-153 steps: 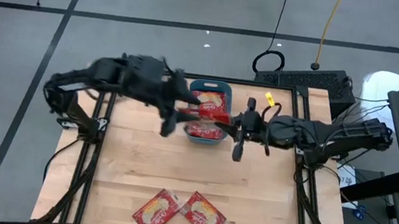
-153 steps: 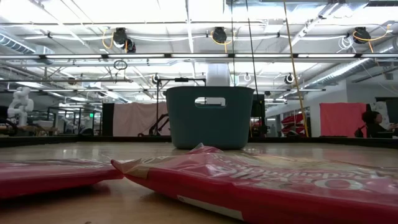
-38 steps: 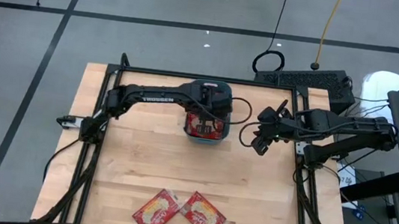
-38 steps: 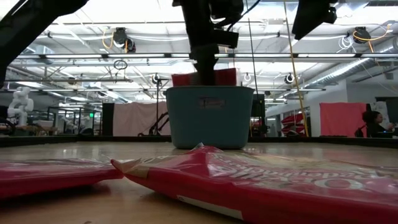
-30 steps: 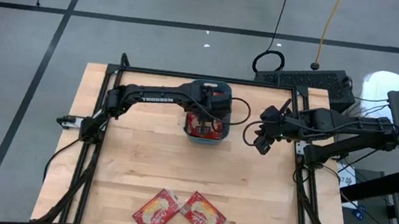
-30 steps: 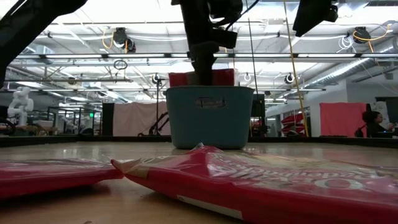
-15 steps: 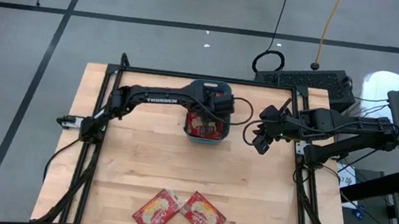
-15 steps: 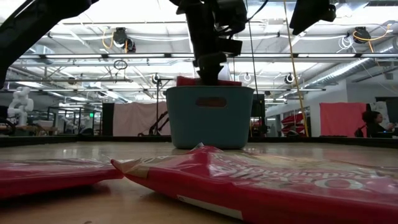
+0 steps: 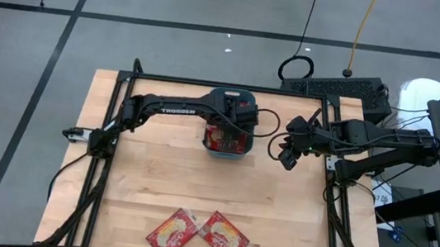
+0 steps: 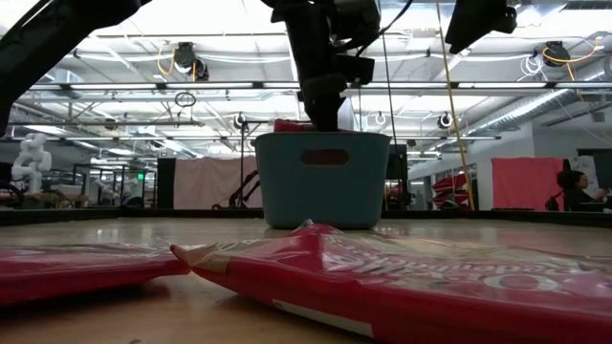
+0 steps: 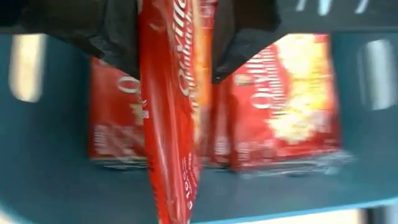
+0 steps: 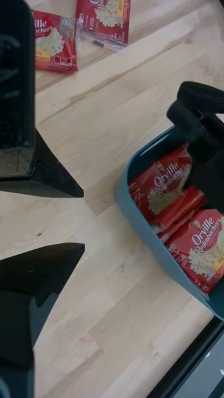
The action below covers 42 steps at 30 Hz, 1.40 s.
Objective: Sort popcorn bags into baskets
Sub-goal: Put the red popcorn bag into the blue bin
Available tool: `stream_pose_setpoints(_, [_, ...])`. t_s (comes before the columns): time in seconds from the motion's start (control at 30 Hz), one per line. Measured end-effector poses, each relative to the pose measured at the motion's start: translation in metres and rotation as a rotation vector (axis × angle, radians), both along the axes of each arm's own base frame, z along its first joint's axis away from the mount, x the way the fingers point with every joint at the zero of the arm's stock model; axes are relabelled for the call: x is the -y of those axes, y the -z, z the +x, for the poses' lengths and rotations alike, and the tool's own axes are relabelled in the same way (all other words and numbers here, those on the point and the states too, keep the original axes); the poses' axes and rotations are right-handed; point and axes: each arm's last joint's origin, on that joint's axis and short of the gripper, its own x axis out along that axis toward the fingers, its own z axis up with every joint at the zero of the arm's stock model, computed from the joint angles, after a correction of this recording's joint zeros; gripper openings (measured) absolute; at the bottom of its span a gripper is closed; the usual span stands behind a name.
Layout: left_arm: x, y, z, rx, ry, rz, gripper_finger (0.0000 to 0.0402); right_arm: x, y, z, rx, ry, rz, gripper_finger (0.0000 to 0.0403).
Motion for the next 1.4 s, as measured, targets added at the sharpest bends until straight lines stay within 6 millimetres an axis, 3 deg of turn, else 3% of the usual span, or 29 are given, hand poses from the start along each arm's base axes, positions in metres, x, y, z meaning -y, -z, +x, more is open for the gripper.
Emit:
stream_pose_setpoints(0.23, [0.007, -0.007, -0.010, -0.015, -0.089, -0.250, 0.0205, 0.000, 0.000, 0.000, 0.000, 0.000, 0.000, 0.0118])
stream_pose_setpoints(0.43, [0.003, -0.011, -0.017, -0.038, -0.163, -0.331, 0.0210, 0.000, 0.000, 0.000, -0.001, 0.000, -0.001, 0.0118])
stream_pose_setpoints(0.6, [-0.005, -0.005, -0.017, -0.050, -0.185, -0.364, 0.0170, 0.000, 0.001, 0.001, -0.004, 0.001, -0.006, 0.0118])
stream_pose_setpoints(0.8, [-0.025, 0.005, -0.028, -0.156, -0.344, -0.364, 0.0102, 0.000, 0.001, 0.002, 0.002, 0.022, 0.009, 0.0118])
stream_pose_setpoints(1.03, [-0.039, 0.033, -0.030, -0.204, -0.377, -0.386, 0.0042, 0.000, 0.000, 0.003, 0.019, 0.022, 0.011, 0.0118])
stream_pose_setpoints(1.23, [-0.036, 0.062, -0.032, -0.234, -0.393, -0.393, 0.0007, 0.000, 0.000, 0.003, 0.022, 0.021, 0.011, 0.0118])
stream_pose_setpoints(1.4, [-0.033, 0.065, -0.033, -0.240, -0.396, -0.382, 0.0012, 0.000, 0.000, 0.003, 0.022, 0.019, 0.011, 0.0118])
